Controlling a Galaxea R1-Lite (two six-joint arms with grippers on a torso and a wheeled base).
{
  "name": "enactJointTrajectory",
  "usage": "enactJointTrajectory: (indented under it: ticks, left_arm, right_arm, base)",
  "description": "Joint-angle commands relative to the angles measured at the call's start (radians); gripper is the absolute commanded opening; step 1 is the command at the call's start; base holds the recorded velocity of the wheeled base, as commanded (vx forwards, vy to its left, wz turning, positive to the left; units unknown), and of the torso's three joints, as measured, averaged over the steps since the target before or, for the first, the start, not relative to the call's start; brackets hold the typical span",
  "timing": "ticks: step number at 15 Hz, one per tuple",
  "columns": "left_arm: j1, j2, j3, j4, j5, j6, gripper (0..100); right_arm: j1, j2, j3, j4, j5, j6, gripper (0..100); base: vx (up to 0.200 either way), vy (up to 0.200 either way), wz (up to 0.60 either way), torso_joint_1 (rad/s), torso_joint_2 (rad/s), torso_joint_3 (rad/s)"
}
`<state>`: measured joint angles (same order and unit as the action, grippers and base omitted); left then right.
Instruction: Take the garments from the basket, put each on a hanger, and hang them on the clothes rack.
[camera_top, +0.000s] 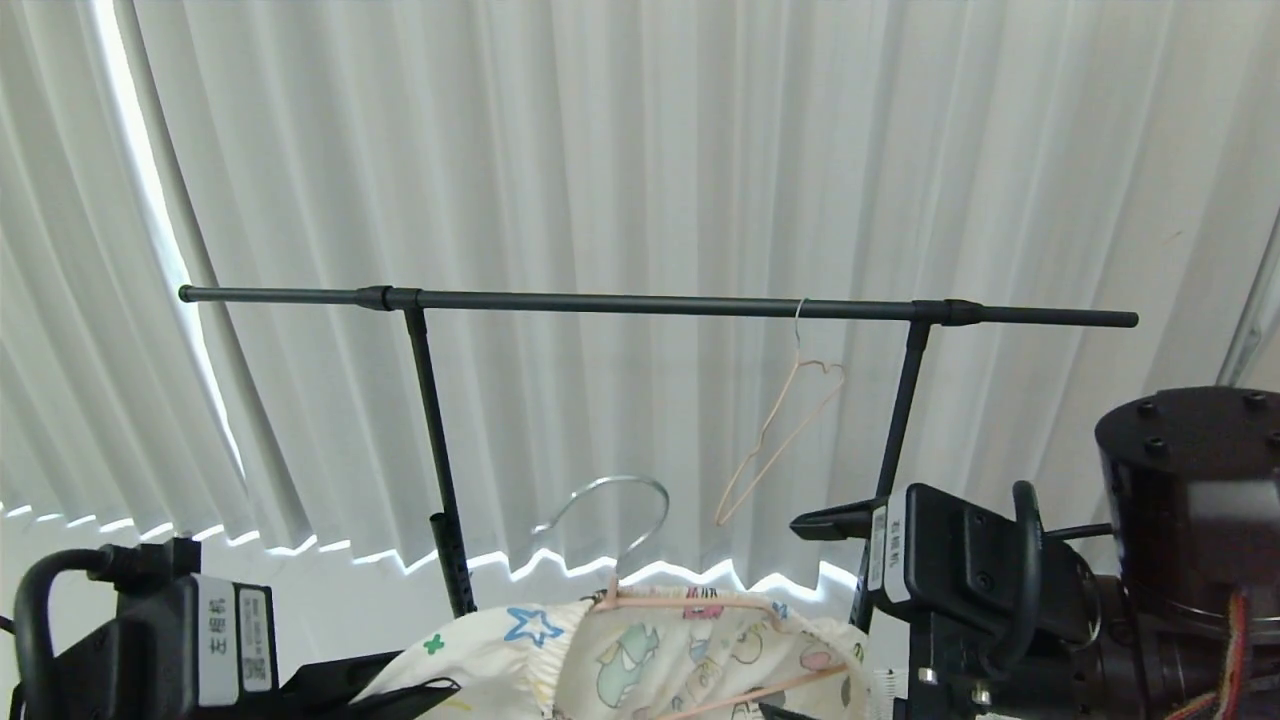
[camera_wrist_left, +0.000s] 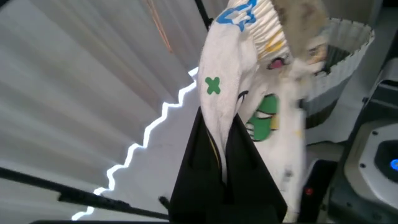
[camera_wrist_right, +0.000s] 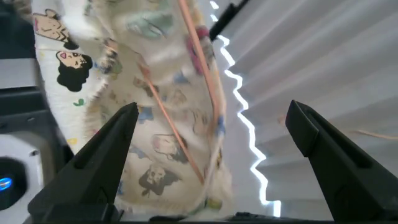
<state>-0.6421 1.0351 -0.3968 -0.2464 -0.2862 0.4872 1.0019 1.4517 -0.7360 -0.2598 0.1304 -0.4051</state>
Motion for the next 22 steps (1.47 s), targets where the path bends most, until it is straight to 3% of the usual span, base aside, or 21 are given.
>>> enactJointTrajectory:
  ticks: [1, 3, 12, 13, 21, 22]
  left_arm:
    - [-0.002, -0.004, -0.007, -0.001, -0.025, 0.036, 0]
    - [-0.005, -0.006, -0.007, -0.001, -0.047, 0.076, 0]
    - [-0.06, -0.01, -0.039, -0.001, -0.045, 0.079, 0]
    - [-0.06, -0.009, -0.04, -0.001, -0.045, 0.08, 0]
    - [-0.06, -0.012, -0.04, -0.001, -0.044, 0.08, 0]
    - [-0.06, -0.012, -0.04, -0.001, -0.042, 0.08, 100]
  right_arm:
    - [0.038, 0.038, -0.056, 0.039, 0.018, -0.001, 100]
    - [0.061, 0.059, -0.071, 0.071, 0.021, 0.0, 100]
    - [0.06, 0.125, -0.109, 0.071, 0.023, 0.029, 100]
    - [0.06, 0.124, -0.109, 0.071, 0.021, 0.029, 0]
    - [0.06, 0.124, -0.111, 0.065, 0.014, 0.017, 0]
    - [0.06, 0.124, -0.111, 0.062, 0.014, -0.008, 0]
  base:
    - [0.0, 0.0, 0.0, 0.0, 0.0, 0.0]
    - [0.0, 0.0, 0.0, 0.0, 0.0, 0.0]
    - [0.0, 0.0, 0.0, 0.0, 0.0, 0.0]
    - [0.0, 0.0, 0.0, 0.0, 0.0, 0.0]
    - [0.0, 0.0, 0.0, 0.0, 0.0, 0.0]
    - [0.0, 0.0, 0.0, 0.0, 0.0, 0.0]
